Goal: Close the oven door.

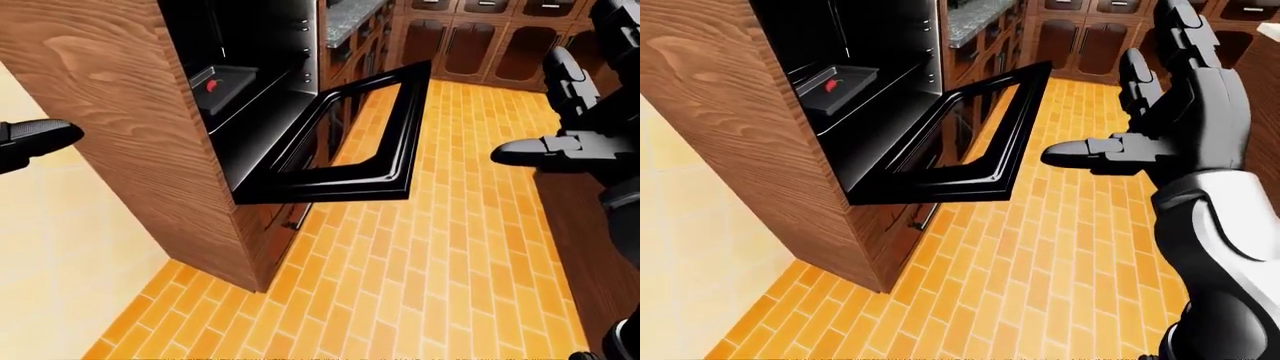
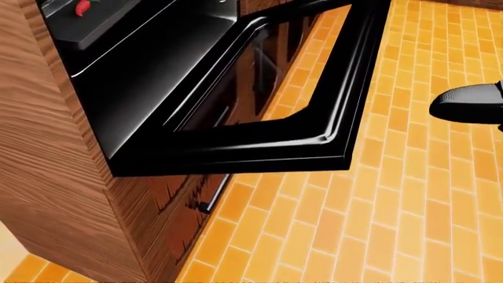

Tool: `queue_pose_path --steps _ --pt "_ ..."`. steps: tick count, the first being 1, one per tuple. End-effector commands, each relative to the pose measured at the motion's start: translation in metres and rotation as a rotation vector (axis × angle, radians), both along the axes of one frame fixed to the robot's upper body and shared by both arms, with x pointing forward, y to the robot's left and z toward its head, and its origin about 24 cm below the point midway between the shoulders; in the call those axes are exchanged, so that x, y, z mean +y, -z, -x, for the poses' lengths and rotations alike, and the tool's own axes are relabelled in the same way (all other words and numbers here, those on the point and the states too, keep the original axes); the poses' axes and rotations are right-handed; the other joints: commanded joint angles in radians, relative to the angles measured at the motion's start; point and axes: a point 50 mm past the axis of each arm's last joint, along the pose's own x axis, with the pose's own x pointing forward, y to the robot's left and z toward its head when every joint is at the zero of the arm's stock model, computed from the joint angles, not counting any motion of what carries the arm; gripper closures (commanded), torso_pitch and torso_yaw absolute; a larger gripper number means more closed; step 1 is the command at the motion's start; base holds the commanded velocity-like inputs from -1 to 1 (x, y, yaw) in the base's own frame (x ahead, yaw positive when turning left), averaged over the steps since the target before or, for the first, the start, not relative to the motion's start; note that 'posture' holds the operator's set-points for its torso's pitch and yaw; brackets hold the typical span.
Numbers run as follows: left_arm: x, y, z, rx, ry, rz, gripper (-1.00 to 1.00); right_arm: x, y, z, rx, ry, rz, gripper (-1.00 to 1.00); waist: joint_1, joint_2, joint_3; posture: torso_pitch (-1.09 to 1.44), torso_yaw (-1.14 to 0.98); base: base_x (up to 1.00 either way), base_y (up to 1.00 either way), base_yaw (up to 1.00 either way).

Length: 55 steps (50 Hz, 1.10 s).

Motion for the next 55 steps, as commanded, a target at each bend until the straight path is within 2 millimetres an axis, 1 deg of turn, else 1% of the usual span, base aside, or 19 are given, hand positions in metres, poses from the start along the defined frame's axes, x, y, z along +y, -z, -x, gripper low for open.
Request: queue_pose_path --steps 1,4,6,10,15,17,18,20,26,28,30,31,39,41,43,44,46,51,55 --pt "-0.0035 -0.0105 0.0048 -0.056 0.005 -0.032 -1.0 -0.0019 -0.0106 0.005 -0.064 0.016 0.011 -1.0 -0.005 0.01 -0.013 0.0 0.0 0.09 0.0 0.0" --pt "-0.0034 -0.0109 0.005 -0.056 0.004 -0.032 -1.0 -0.0021 -0.0108 0.0051 -0.064 0.016 0.009 -1.0 -0.008 -0.025 -0.002 0.0 0.0 0.1 0.0 0.0" --pt "-0.0038 -0.0111 0.0051 -0.057 0.005 -0.033 -1.0 -0.0021 -0.0114 0.0051 -0.065 0.016 0.009 -1.0 -0.008 -0.013 -0.009 0.0 0.0 0.08 0.0 0.0" --pt "-0.0037 -0.0117 0.0054 -0.058 0.004 -0.031 -1.0 -0.0022 -0.0121 0.0051 -0.065 0.016 0.01 -1.0 -0.001 -0.018 -0.024 0.0 0.0 0.1 0.0 0.0" --pt "-0.004 -0.013 0.0058 -0.06 0.004 -0.032 -1.0 -0.0023 -0.0131 0.0055 -0.067 0.016 0.01 -1.0 -0.009 0.029 -0.01 0.0 0.0 0.09 0.0 0.0" --pt "-0.0037 -0.0133 0.0062 -0.061 0.004 -0.031 -1.0 -0.002 -0.014 0.0061 -0.068 0.015 0.01 -1.0 -0.014 0.084 -0.027 0.0 0.0 0.09 0.0 0.0" --pt "-0.0039 -0.0134 0.0062 -0.061 0.004 -0.031 -1.0 -0.0021 -0.0143 0.0062 -0.069 0.015 0.01 -1.0 -0.005 0.05 -0.018 0.0 0.0 0.09 0.0 0.0" --pt "-0.0039 -0.0132 0.0061 -0.061 0.004 -0.031 -1.0 -0.0022 -0.0143 0.0063 -0.068 0.015 0.01 -1.0 -0.005 0.067 -0.014 0.0 0.0 0.1 0.0 0.0" --pt "-0.0034 -0.0134 0.0066 -0.062 0.003 -0.029 -1.0 -0.0019 -0.0142 0.0063 -0.068 0.015 0.01 -1.0 -0.001 0.02 -0.01 0.0 0.0 0.1 0.0 0.0" --pt "-0.0037 -0.0133 0.0067 -0.062 0.004 -0.03 -1.0 -0.0019 -0.0137 0.0061 -0.067 0.015 0.01 -1.0 0.002 -0.007 -0.01 0.0 0.0 0.09 0.0 0.0" --pt "-0.0037 -0.0133 0.0067 -0.062 0.004 -0.03 -1.0 -0.0021 -0.0139 0.0061 -0.068 0.016 0.01 -1.0 0.003 -0.061 -0.026 0.0 0.0 0.1 0.0 0.0" --pt "-0.0036 -0.0131 0.0067 -0.062 0.004 -0.029 -1.0 -0.0021 -0.014 0.0062 -0.068 0.016 0.01 -1.0 0.0 -0.045 -0.021 0.0 0.0 0.09 0.0 0.0" --pt "-0.0034 -0.0129 0.0062 -0.061 0.004 -0.029 -1.0 -0.0019 -0.0132 0.0059 -0.066 0.017 0.011 -1.0 -0.005 0.004 -0.01 0.0 0.0 0.1 0.0 0.0" --pt "-0.0034 -0.0132 0.0064 -0.062 0.003 -0.03 -1.0 -0.0018 -0.0133 0.0059 -0.066 0.016 0.011 -1.0 -0.009 0.034 -0.01 0.0 0.0 0.1 0.0 0.0" --pt "-0.0034 -0.0136 0.0065 -0.063 0.003 -0.03 -1.0 -0.0017 -0.0131 0.0059 -0.066 0.016 0.011 -1.0 -0.013 0.096 -0.026 0.0 0.0 0.1 0.0 0.0" --pt "-0.0035 -0.0138 0.0065 -0.063 0.003 -0.029 -1.0 -0.0016 -0.0132 0.006 -0.066 0.016 0.012 -1.0 -0.004 0.063 -0.022 0.0 0.0 0.09 0.0 0.0" --pt "-0.0037 -0.0135 0.0065 -0.062 0.004 -0.029 -1.0 -0.0017 -0.0132 0.0061 -0.066 0.016 0.012 -1.0 -0.006 0.071 -0.017 0.0 0.0 0.09 0.0 0.0" --pt "-0.0037 -0.0139 0.0067 -0.063 0.003 -0.029 -1.0 -0.0019 -0.0144 0.0061 -0.067 0.016 0.012 -1.0 -0.001 0.03 -0.018 0.0 0.0 0.1 0.0 0.0" --pt "-0.0042 -0.0152 0.0073 -0.065 0.005 -0.029 -1.0 -0.0019 -0.0159 0.0067 -0.07 0.016 0.013 -1.0 0.005 -0.035 -0.022 0.0 0.0 0.1 0.0 0.0"
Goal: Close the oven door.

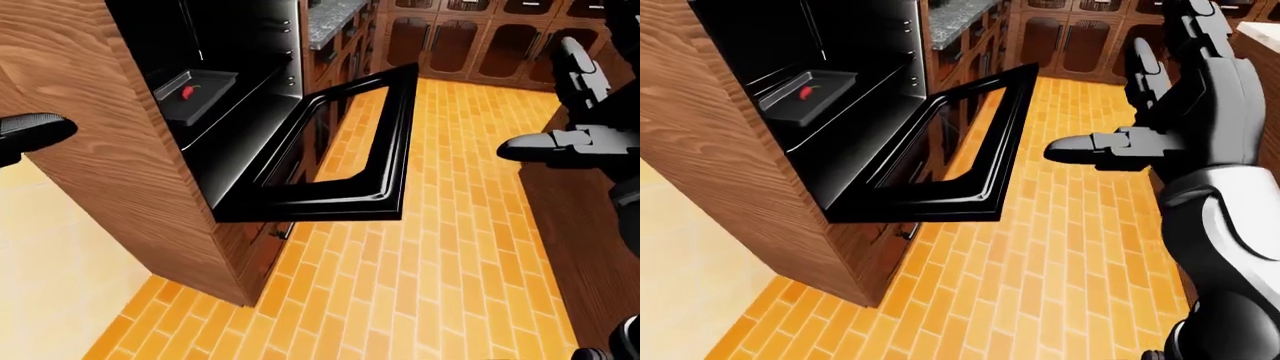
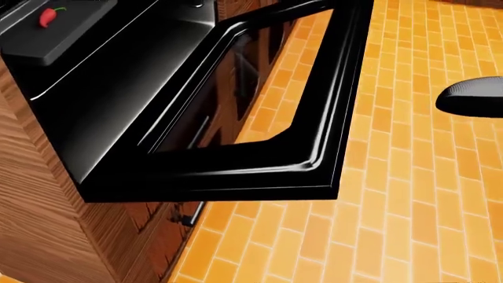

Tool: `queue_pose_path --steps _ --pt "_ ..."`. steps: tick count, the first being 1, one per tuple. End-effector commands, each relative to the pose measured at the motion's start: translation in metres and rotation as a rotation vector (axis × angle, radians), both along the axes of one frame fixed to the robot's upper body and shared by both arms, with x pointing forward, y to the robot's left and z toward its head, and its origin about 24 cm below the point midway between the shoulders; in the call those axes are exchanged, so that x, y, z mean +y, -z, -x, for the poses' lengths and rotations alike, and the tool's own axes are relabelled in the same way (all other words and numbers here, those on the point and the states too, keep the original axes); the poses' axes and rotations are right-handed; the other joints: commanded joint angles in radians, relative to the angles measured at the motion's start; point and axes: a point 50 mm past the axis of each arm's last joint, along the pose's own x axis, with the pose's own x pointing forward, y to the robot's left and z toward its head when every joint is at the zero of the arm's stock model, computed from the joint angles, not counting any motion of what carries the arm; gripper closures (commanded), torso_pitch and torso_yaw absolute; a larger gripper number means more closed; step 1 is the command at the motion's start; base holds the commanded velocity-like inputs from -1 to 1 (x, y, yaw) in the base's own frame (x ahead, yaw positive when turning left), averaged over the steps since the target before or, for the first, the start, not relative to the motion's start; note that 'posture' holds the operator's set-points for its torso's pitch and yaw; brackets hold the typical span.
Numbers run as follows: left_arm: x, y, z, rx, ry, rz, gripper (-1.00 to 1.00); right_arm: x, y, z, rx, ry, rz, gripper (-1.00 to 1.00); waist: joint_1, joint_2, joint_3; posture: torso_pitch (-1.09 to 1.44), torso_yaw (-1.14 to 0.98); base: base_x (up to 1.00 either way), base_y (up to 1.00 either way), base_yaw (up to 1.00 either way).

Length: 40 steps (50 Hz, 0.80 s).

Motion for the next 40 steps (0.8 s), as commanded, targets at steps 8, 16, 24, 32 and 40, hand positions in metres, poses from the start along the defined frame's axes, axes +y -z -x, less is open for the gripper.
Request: queue_pose_path --steps 8,16,24,32,40 --pt "-0.0029 -0.0097 0.0053 -0.053 0.006 -0.025 -1.0 -0.0018 -0.0084 0.0043 -0.049 0.015 0.005 -1.0 -0.013 0.038 -0.008 0.0 0.0 0.09 0.0 0.0" --pt "-0.0023 -0.0076 0.0051 -0.048 0.004 -0.025 -1.0 -0.0016 -0.0087 0.0048 -0.05 0.014 0.005 -1.0 -0.017 0.123 -0.008 0.0 0.0 0.09 0.0 0.0" --pt "-0.0017 -0.0082 0.0052 -0.051 0.003 -0.024 -1.0 -0.0006 -0.0085 0.0051 -0.05 0.012 0.007 -1.0 -0.006 0.048 -0.008 0.0 0.0 0.09 0.0 0.0" --pt "-0.0013 -0.009 0.0055 -0.052 0.002 -0.023 -1.0 -0.0006 -0.0083 0.0048 -0.049 0.01 0.005 -1.0 -0.011 0.018 -0.019 0.0 0.0 0.09 0.0 0.0" --pt "-0.0008 -0.0106 0.0066 -0.056 0.0 -0.023 -1.0 -0.0005 -0.0093 0.0052 -0.048 0.01 0.005 -1.0 -0.028 0.131 -0.026 0.0 0.0 0.09 0.0 0.0"
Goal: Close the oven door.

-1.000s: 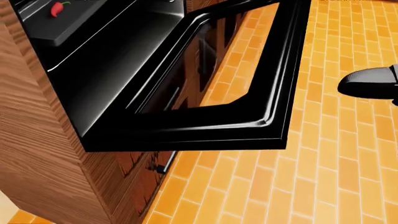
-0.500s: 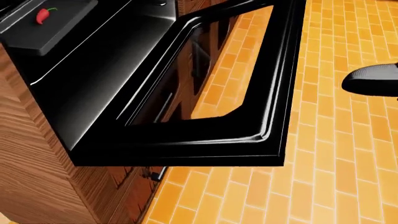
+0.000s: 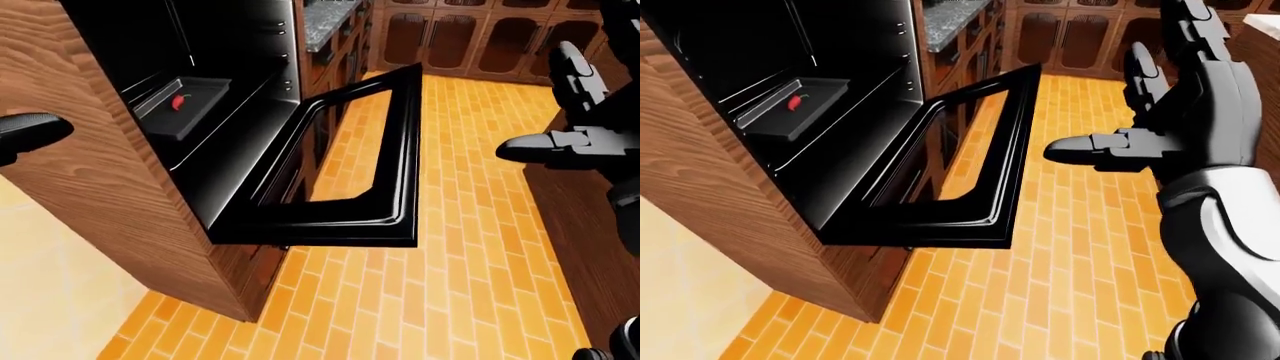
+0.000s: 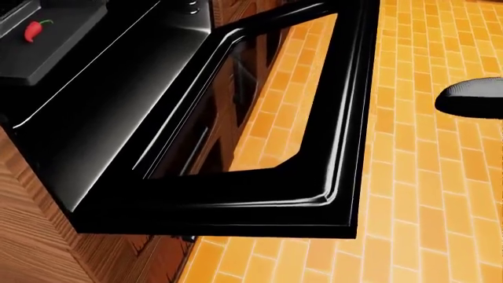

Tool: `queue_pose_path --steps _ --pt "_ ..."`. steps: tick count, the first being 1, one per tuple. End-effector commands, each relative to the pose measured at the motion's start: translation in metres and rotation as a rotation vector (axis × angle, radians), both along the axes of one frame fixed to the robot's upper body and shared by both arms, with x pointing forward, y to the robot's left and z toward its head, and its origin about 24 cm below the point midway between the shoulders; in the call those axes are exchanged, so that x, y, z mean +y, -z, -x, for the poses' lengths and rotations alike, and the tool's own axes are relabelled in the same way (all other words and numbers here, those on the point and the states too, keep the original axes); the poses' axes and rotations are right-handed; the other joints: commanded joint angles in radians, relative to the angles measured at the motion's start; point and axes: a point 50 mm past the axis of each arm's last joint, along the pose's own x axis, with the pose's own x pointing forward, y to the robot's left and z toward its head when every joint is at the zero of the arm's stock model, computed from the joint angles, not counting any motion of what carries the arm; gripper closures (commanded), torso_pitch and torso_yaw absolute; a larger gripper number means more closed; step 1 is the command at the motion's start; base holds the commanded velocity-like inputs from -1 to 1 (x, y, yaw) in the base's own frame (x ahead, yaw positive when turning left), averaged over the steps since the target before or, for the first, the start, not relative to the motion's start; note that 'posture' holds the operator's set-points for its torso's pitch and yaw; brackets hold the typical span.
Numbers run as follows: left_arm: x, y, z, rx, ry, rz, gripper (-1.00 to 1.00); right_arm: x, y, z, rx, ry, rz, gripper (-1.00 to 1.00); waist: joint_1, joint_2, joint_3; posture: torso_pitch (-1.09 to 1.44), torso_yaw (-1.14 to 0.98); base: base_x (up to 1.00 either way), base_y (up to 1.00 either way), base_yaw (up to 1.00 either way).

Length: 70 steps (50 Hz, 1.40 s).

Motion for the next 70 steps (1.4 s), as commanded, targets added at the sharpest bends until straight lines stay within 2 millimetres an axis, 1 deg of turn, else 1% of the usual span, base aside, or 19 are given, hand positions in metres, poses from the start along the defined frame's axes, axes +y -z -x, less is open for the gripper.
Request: queue_pose_path --steps 1,2,8,10,12,21,23,25,34,36,38,39,42,45,47,48,57,59,70 --pt "-0.0016 -0.0099 0.0054 -0.051 -0.006 -0.023 -1.0 -0.0003 -0.0113 0.0057 -0.064 0.007 0.016 -1.0 0.003 0.005 -0.018 0.0 0.0 0.09 0.0 0.0" --pt "-0.0017 -0.0103 0.0055 -0.052 -0.005 -0.024 -1.0 -0.0002 -0.0115 0.0057 -0.064 0.007 0.017 -1.0 -0.001 0.016 -0.014 0.0 0.0 0.12 0.0 0.0" --pt "-0.0012 -0.0105 0.0057 -0.052 -0.007 -0.024 -1.0 -0.0001 -0.0124 0.0061 -0.066 0.007 0.015 -1.0 0.007 -0.035 -0.012 0.0 0.0 0.09 0.0 0.0" --pt "-0.001 -0.0107 0.0058 -0.052 -0.007 -0.024 -1.0 0.0002 -0.012 0.0061 -0.065 0.007 0.016 -1.0 0.01 -0.061 -0.013 0.0 0.0 0.09 0.0 0.0" --pt "-0.001 -0.0108 0.0057 -0.052 -0.007 -0.023 -1.0 0.0002 -0.0125 0.0061 -0.065 0.006 0.016 -1.0 0.013 -0.111 -0.025 0.0 0.0 0.09 0.0 0.0" --pt "-0.0008 -0.0102 0.0055 -0.051 -0.01 -0.024 -1.0 0.0002 -0.0115 0.0058 -0.063 0.007 0.017 -1.0 0.003 -0.057 -0.008 0.0 0.0 0.09 0.0 0.0" --pt "-0.0006 -0.0102 0.0055 -0.051 -0.01 -0.024 -1.0 0.0001 -0.0116 0.0058 -0.064 0.007 0.017 -1.0 -0.001 -0.03 -0.006 0.0 0.0 0.09 0.0 0.0" --pt "-0.0006 -0.0101 0.0056 -0.051 -0.01 -0.024 -1.0 -0.0001 -0.0119 0.0058 -0.064 0.007 0.017 -1.0 -0.006 0.027 -0.022 0.0 0.0 0.09 0.0 0.0" --pt "-0.0005 -0.0115 0.0069 -0.053 -0.011 -0.024 -1.0 -0.0004 -0.0123 0.006 -0.064 0.007 0.017 -1.0 0.008 -0.039 -0.011 0.0 0.0 0.1 0.0 0.0" --pt "-0.0006 -0.0119 0.0068 -0.054 -0.011 -0.024 -1.0 0.0 -0.0124 0.0059 -0.063 0.007 0.018 -1.0 0.011 -0.068 -0.012 0.0 0.0 0.1 0.0 0.0" --pt "-0.0002 -0.0123 0.0069 -0.054 -0.012 -0.022 -1.0 -0.0001 -0.0129 0.006 -0.064 0.008 0.018 -1.0 0.013 -0.124 -0.027 0.0 0.0 0.09 0.0 0.0" --pt "-0.0004 -0.0125 0.007 -0.055 -0.011 -0.022 -1.0 -0.0002 -0.0133 0.0061 -0.065 0.008 0.018 -1.0 0.006 -0.095 -0.019 0.0 0.0 0.09 0.0 0.0" --pt "-0.0004 -0.0129 0.007 -0.055 -0.012 -0.022 -1.0 -0.0006 -0.0151 0.007 -0.072 0.007 0.005 -1.0 0.002 -0.092 0.006 0.0 0.0 0.07 0.0 0.0" --pt "-0.0005 -0.0136 0.0074 -0.057 -0.011 -0.022 -1.0 -0.002 -0.017 0.0084 -0.092 0.001 -0.017 -1.0 -0.001 -0.062 0.004 0.0 0.0 0.0 0.0 0.0" --pt "-0.0007 -0.0133 0.0074 -0.056 -0.01 -0.023 -1.0 -0.0016 -0.0177 0.0092 -0.098 -0.001 -0.014 -1.0 -0.007 -0.022 0.0 0.0 0.0 0.0 0.0 0.0" --pt "-0.0005 -0.0129 0.0072 -0.056 -0.011 -0.023 -1.0 -0.0014 -0.0169 0.0094 -0.1 -0.002 -0.01 -1.0 -0.005 -0.042 0.011 0.0 0.0 0.0 0.0 0.0" --pt "-0.0001 -0.013 0.0076 -0.056 -0.011 -0.023 -1.0 -0.0025 -0.0167 0.0095 -0.103 0.006 0.001 -1.0 0.004 -0.056 -0.002 0.0 0.0 0.0 0.0 0.0" --pt "0.0001 -0.0131 0.0079 -0.056 -0.012 -0.023 -1.0 -0.0029 -0.0171 0.0096 -0.104 0.007 -0.002 -1.0 0.004 -0.056 -0.019 0.0 0.0 0.0 0.12 0.0" --pt "-0.0002 -0.0131 0.0084 -0.056 -0.012 -0.024 -1.0 -0.0035 -0.017 0.01 -0.103 0.009 -0.003 -1.0 -0.001 -0.004 -0.019 0.0 0.0 0.0 0.13 0.0"
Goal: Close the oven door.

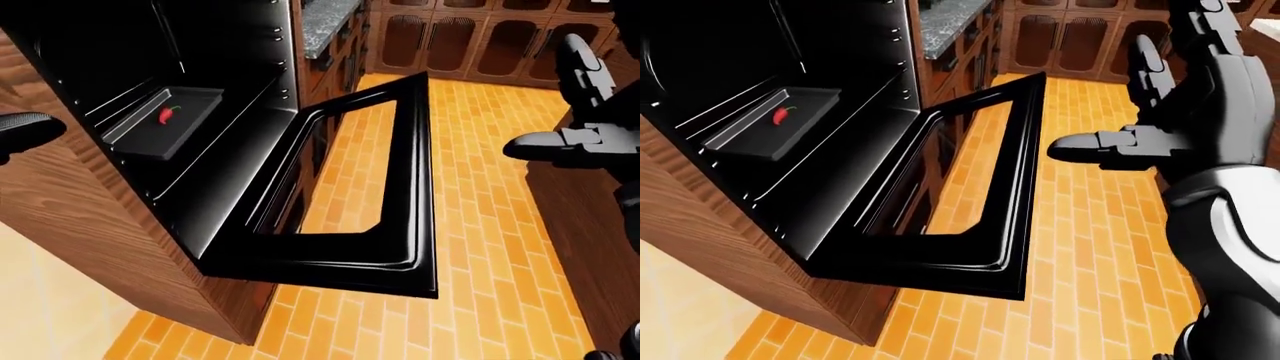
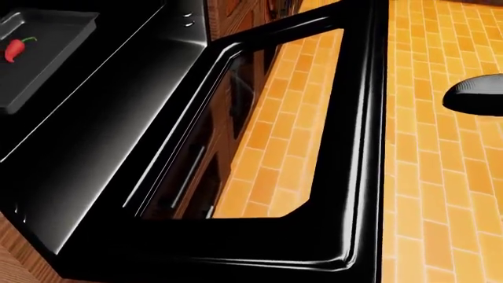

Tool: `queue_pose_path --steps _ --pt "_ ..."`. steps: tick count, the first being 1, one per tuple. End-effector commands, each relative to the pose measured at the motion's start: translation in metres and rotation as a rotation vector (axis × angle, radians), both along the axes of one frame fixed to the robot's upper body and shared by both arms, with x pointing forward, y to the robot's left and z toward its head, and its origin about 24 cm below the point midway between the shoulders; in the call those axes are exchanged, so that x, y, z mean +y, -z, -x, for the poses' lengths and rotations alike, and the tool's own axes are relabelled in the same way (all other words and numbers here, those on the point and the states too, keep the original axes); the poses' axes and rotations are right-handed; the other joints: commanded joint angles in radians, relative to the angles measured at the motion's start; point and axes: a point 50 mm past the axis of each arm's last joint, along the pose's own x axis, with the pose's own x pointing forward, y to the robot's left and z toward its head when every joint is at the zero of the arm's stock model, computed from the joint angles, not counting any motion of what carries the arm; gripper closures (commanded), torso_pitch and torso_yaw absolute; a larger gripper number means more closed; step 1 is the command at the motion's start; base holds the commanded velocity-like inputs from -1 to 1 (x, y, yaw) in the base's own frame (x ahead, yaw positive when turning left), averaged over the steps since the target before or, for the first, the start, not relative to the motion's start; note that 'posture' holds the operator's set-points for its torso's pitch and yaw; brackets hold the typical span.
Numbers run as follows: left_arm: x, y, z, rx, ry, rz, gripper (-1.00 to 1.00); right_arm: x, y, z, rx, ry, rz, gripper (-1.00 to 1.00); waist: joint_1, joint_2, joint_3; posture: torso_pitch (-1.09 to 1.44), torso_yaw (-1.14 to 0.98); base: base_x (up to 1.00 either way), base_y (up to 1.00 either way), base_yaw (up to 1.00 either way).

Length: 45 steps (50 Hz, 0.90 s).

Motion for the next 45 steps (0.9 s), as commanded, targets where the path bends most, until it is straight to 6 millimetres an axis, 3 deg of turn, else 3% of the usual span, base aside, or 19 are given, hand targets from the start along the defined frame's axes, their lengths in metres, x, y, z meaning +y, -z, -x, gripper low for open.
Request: queue_pose_path --steps 1,8,10,11,12,14,15,22,24,26,27,28,29,31,37,40,43,44,45 --pt "-0.0046 -0.0136 0.0071 -0.073 0.003 -0.042 -1.0 -0.0031 -0.0121 0.0066 -0.077 0.022 0.005 -1.0 -0.006 0.01 -0.022 0.0 0.0 0.0 0.13 0.0" --pt "-0.0045 -0.0144 0.0076 -0.074 0.003 -0.042 -1.0 -0.0032 -0.0126 0.007 -0.078 0.021 0.004 -1.0 -0.004 -0.046 -0.013 0.0 0.0 0.0 0.13 0.0" --pt "-0.0044 -0.0148 0.0078 -0.075 0.003 -0.042 -1.0 -0.0031 -0.0131 0.0072 -0.079 0.02 0.005 -1.0 0.0 -0.08 -0.016 0.0 0.0 0.0 0.13 0.0" --pt "-0.0043 -0.0147 0.0078 -0.074 0.003 -0.041 -1.0 -0.0029 -0.0133 0.0073 -0.078 0.02 0.005 -1.0 0.0 -0.109 -0.025 0.0 0.0 0.0 0.13 0.0" --pt "-0.0043 -0.0148 0.0079 -0.074 0.003 -0.041 -1.0 -0.0028 -0.0133 0.0074 -0.079 0.019 0.006 -1.0 -0.008 -0.071 -0.015 0.0 0.0 0.0 0.13 0.0" --pt "-0.0043 -0.0151 0.0079 -0.075 0.003 -0.042 -1.0 -0.0029 -0.0137 0.0075 -0.078 0.02 0.006 -1.0 -0.002 -0.089 -0.019 0.0 0.0 0.0 0.14 0.0" --pt "-0.0044 -0.0152 0.0078 -0.075 0.003 -0.042 -1.0 -0.0027 -0.0135 0.0073 -0.078 0.02 0.006 -1.0 -0.004 -0.086 -0.023 0.0 0.0 0.0 0.13 0.0" --pt "-0.0041 -0.015 0.0076 -0.075 0.002 -0.042 -1.0 -0.0023 -0.0139 0.0077 -0.081 0.018 0.009 -1.0 -0.001 -0.03 -0.009 0.0 0.0 0.0 0.21 0.0" --pt "-0.0041 -0.0147 0.0076 -0.074 0.002 -0.042 -1.0 -0.0022 -0.0137 0.0077 -0.08 0.017 0.008 -1.0 -0.006 0.002 -0.018 0.0 0.0 0.0 0.35 0.0" --pt "-0.0039 -0.0148 0.0077 -0.075 0.002 -0.042 -1.0 -0.002 -0.0135 0.0077 -0.08 0.017 0.008 -1.0 -0.01 0.057 -0.024 0.0 0.0 0.0 0.35 0.0" --pt "-0.0038 -0.015 0.0077 -0.075 0.002 -0.042 -1.0 -0.0022 -0.0136 0.0077 -0.081 0.017 0.008 -1.0 -0.004 0.022 -0.014 0.0 0.0 0.0 0.35 0.0" --pt "-0.0039 -0.0146 0.0075 -0.074 0.002 -0.043 -1.0 -0.0022 -0.0135 0.0078 -0.083 0.016 0.008 -1.0 -0.011 0.027 -0.011 0.0 0.0 0.0 0.26 0.0" --pt "-0.004 -0.0144 0.0073 -0.074 0.002 -0.043 -1.0 -0.0021 -0.0134 0.0078 -0.084 0.015 0.008 -1.0 -0.003 0.014 0.004 0.0 0.0 0.0 0.0 0.0" --pt "-0.004 -0.0144 0.0075 -0.074 0.001 -0.043 -1.0 -0.002 -0.013 0.0079 -0.084 0.014 0.007 -1.0 -0.009 0.013 -0.005 0.0 0.0 0.0 0.0 0.0" --pt "-0.0044 -0.0141 0.0074 -0.074 0.002 -0.043 -1.0 -0.0019 -0.0125 0.008 -0.087 0.013 0.012 -1.0 -0.007 -0.015 0.018 0.0 0.0 0.0 0.0 0.0" --pt "-0.0043 -0.0141 0.0075 -0.075 -0.001 -0.045 -1.0 -0.0024 -0.0131 0.0082 -0.09 0.014 0.011 -1.0 0.002 -0.038 0.017 0.0 0.0 0.0 0.0 0.0" --pt "-0.0033 -0.0149 0.0079 -0.082 -0.01 -0.048 -1.0 -0.0033 -0.0138 0.0077 -0.091 0.021 0.004 -1.0 0.016 -0.082 0.008 0.0 0.0 0.0 0.0 0.0" --pt "-0.0029 -0.0153 0.0082 -0.086 -0.015 -0.049 -1.0 -0.0046 -0.0152 0.0071 -0.094 0.03 0.0 -1.0 0.016 -0.066 0.013 0.0 0.0 0.0 0.0 0.0" --pt "-0.0023 -0.0157 0.0083 -0.09 -0.017 -0.045 -1.0 -0.0059 -0.0164 0.0063 -0.095 0.042 0.0 -1.0 0.015 -0.064 0.013 0.0 0.0 0.0 0.0 0.0"
